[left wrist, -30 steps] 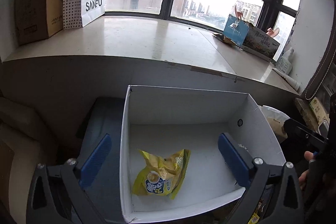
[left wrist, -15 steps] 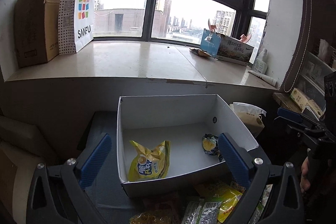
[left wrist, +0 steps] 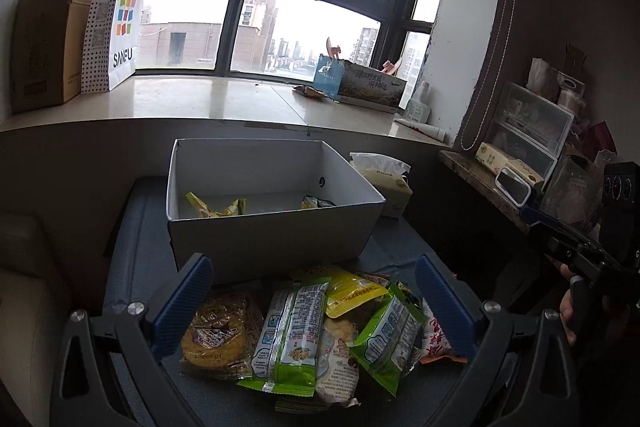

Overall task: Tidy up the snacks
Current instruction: 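Withdraw both tools from the box back toward the snack pile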

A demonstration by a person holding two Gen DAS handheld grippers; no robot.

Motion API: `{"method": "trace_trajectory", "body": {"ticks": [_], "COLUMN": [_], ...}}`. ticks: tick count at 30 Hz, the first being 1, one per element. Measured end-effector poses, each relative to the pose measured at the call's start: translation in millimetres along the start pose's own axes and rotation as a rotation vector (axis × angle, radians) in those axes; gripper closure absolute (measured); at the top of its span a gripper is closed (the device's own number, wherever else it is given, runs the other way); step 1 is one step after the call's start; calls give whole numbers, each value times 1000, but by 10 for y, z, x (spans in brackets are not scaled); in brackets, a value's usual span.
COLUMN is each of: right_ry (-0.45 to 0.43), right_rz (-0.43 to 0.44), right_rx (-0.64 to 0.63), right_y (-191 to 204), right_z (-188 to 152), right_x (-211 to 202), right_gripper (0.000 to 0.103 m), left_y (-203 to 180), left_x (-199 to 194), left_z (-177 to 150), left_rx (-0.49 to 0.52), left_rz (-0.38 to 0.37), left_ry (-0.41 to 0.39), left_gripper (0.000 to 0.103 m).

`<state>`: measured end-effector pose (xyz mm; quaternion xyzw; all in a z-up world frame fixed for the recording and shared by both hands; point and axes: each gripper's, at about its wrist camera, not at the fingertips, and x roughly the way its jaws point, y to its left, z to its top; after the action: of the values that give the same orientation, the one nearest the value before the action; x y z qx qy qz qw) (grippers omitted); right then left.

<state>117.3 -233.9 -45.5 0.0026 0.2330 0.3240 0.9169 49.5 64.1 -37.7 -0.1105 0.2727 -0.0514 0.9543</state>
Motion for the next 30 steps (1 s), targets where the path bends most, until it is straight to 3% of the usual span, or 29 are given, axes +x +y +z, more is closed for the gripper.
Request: {"method": "trace_trajectory", "body": {"ticks": [3,6,13,16,20,22,25,28,30], "right_ry": [-6,14,53,71,124,171,239,295,353], "right_rz": [-31,-5,-18,41,187,191,120,36,66], "right_rx": [67,115,160,202,314,328,232,-2,-41], "right_y": [-87,-160,-314,-343,-441,-467,-418,-265,-205], "right_z": [-238,-424,-570,-593,-601,-597,-565,-488,-430], "right_x": [-218,-328,-278,-174,91,307,663,1005,1218], "right_gripper": [0,0,0,0,0,0,0,0,0], "left_y": [-47,-112,-77,-22,11,22,46,103,143], "left_x": [-139,-242,-248,-242,-264,-279,-260,-241,-242], "left_z": [-107,-145,-192,-209,-205,-210,-218,-240,-257], "left_rx": [-8,8,-13,-35,-43,-40,-39,-50,-60], "left_rz": [20,16,27,20,24,21,29,38,44], "left_ry": [-8,-26,-20,-15,-24,-30,-25,-15,-17], "left_gripper": [0,0,0,0,0,0,0,0,0]}}
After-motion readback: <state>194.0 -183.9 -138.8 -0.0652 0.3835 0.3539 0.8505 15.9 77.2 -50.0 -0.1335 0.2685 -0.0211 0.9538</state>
